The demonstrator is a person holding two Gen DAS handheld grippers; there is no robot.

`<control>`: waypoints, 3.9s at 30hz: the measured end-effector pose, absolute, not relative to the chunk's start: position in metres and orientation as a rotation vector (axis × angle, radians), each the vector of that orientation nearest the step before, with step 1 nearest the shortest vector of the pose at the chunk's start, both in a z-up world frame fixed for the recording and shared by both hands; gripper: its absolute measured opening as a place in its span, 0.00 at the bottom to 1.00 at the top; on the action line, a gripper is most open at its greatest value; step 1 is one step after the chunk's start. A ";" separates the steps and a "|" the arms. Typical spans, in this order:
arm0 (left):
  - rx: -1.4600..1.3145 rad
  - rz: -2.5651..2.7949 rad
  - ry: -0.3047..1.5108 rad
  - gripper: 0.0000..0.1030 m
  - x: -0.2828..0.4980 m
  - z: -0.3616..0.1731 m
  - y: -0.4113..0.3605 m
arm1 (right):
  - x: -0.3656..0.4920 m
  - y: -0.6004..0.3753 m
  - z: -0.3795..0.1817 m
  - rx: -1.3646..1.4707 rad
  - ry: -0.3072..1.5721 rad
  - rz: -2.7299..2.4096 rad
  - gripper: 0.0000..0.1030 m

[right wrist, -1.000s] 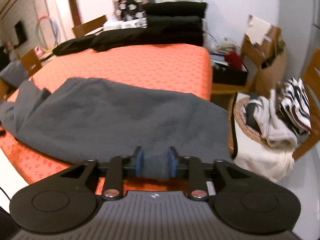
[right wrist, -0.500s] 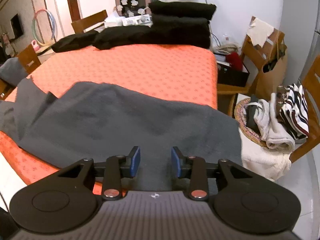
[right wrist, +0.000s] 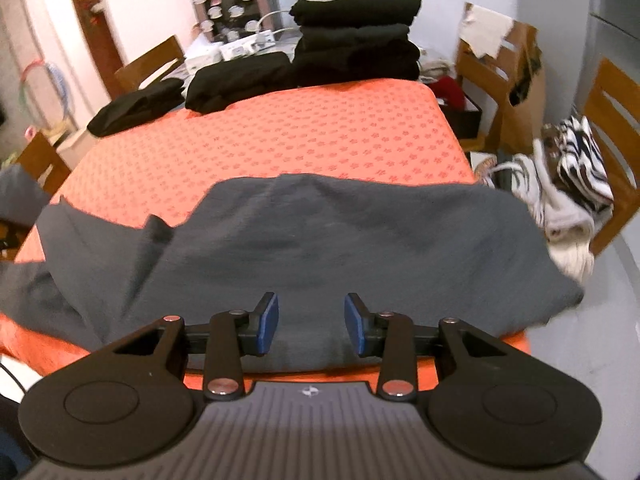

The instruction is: Fold clothes

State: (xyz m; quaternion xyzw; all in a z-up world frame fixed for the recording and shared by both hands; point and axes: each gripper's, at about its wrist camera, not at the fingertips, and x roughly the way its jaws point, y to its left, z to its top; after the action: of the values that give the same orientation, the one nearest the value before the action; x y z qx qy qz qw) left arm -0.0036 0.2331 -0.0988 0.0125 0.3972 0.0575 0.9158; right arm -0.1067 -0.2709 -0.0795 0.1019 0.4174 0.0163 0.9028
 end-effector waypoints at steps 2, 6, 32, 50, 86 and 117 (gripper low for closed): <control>0.029 0.088 0.824 0.46 0.010 -0.104 0.244 | -0.109 -0.258 -0.079 0.235 0.864 0.010 0.41; 0.045 0.025 0.830 0.48 0.036 -0.111 0.259 | -0.114 -0.231 -0.073 0.256 0.860 -0.029 0.41; 0.025 -0.109 0.691 0.05 0.037 -0.102 0.301 | -0.155 -0.112 -0.036 0.192 0.838 -0.093 0.43; -0.092 0.089 0.742 0.05 -0.093 -0.070 0.332 | -0.099 -0.090 -0.046 0.091 0.902 0.180 0.43; 0.098 -0.172 0.830 0.40 -0.077 -0.137 0.287 | -0.093 -0.005 -0.121 -0.145 0.904 0.126 0.46; 0.014 -0.101 0.810 0.41 -0.051 -0.132 0.279 | -0.071 -0.026 -0.102 -0.032 0.853 0.245 0.53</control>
State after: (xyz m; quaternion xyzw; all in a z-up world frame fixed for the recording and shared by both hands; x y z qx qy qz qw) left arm -0.0511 0.2787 -0.1316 0.0067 0.3938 -0.0492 0.9179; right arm -0.0712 -0.0261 -0.1025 -0.0153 0.4128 0.1185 0.9029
